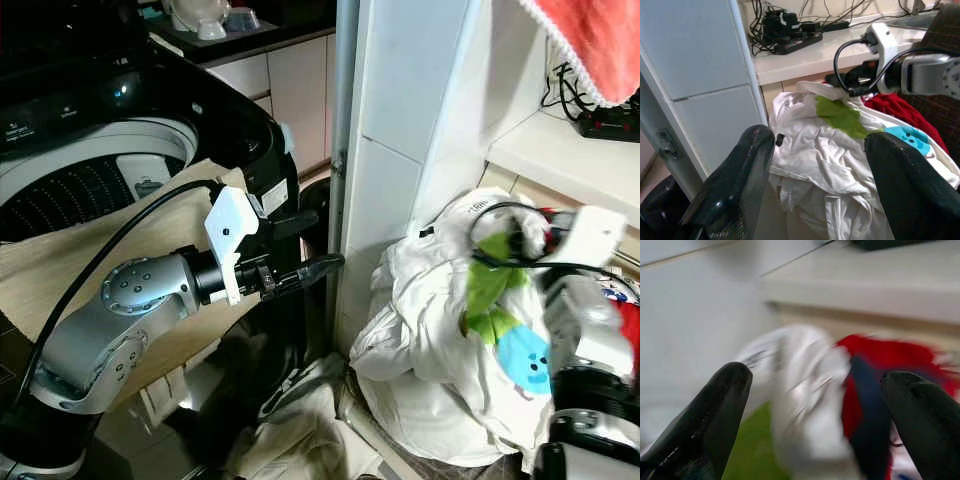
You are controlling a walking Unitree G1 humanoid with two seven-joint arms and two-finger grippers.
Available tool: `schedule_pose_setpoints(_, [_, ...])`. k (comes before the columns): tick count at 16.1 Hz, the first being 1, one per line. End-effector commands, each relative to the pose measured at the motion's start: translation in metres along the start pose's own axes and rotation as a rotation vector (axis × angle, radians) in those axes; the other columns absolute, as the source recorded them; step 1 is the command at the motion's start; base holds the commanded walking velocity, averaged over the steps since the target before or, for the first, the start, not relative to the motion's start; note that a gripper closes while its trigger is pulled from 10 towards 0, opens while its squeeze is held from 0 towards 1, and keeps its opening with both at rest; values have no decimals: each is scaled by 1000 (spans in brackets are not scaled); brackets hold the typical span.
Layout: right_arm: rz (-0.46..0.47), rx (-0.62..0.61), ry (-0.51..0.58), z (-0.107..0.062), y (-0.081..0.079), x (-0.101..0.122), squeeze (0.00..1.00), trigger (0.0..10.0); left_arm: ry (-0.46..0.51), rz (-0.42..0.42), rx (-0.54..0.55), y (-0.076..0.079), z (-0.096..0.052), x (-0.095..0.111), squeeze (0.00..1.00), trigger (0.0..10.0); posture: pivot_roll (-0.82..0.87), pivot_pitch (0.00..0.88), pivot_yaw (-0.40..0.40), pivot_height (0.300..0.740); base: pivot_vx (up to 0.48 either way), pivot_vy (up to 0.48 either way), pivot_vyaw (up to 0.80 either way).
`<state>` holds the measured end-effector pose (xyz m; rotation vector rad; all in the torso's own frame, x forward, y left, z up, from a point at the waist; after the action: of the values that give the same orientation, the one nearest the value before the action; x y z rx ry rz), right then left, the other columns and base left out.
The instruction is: Clothes washing
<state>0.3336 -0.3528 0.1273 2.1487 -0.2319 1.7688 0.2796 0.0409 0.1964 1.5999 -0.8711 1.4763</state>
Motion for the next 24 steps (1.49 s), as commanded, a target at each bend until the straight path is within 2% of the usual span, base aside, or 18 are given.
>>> schedule_pose_setpoints(1, [8,-75,28,2,13,11,0,10000,-3,16,-2,0,1,2,0,10000,-52,0,43,740,0,0,0])
schedule_pose_setpoints(3, [25,-121,31,1,21,10,0,10000,0,18,-1,0,1,2,0,10000,-52,0,43,740,0,0,0])
schedule_pose_setpoints(4, [65,-160,20,0,28,7,0,10000,4,22,-1,0,2,3,0,10000,-51,0,45,740,0,0,0])
schedule_pose_setpoints(6, [162,-141,-52,2,27,-6,0,10000,10,21,-13,1,3,5,0,10000,-54,0,52,740,0,0,0])
schedule_pose_setpoints(10, [358,-181,-118,7,29,-19,0,10000,7,11,-56,8,6,5,0,10000,-47,0,55,740,0,0,0])
schedule_pose_setpoints(13, [402,-155,-180,9,23,-30,0,10000,0,8,-56,9,6,3,0,10000,-36,0,49,740,0,0,0])
schedule_pose_setpoints(14, [422,-149,-195,9,21,-33,0,7569,-2,7,-52,8,5,3,0,10000,-34,0,48,740,0,0,0])
schedule_pose_setpoints(15, [425,-153,-202,10,20,-34,0,2627,-2,6,-50,8,5,3,0,10000,-32,0,46,740,0,0,0])
schedule_pose_setpoints(16, [443,-163,-204,10,20,-35,0,0,-3,6,-48,8,5,2,0,10000,-29,0,46,740,0,0,0])
schedule_pose_setpoints(24, [452,-196,-183,12,27,-32,0,0,-6,5,-39,6,4,2,0,10000,-23,0,50,740,0,0,0])
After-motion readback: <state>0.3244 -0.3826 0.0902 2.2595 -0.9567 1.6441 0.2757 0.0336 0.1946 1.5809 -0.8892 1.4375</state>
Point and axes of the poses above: a point about 5 cm out from each wrist's last joint towards the gripper, its own z axis pointing out of the wrist towards the gripper, its own x axis along the axis of the wrist's last joint, y = z × x, the point moved 3 cm from there along z, pointing out of the wrist towards the gripper, and after that the axes turned 13 degrees about -z, right-handed, at the moved point
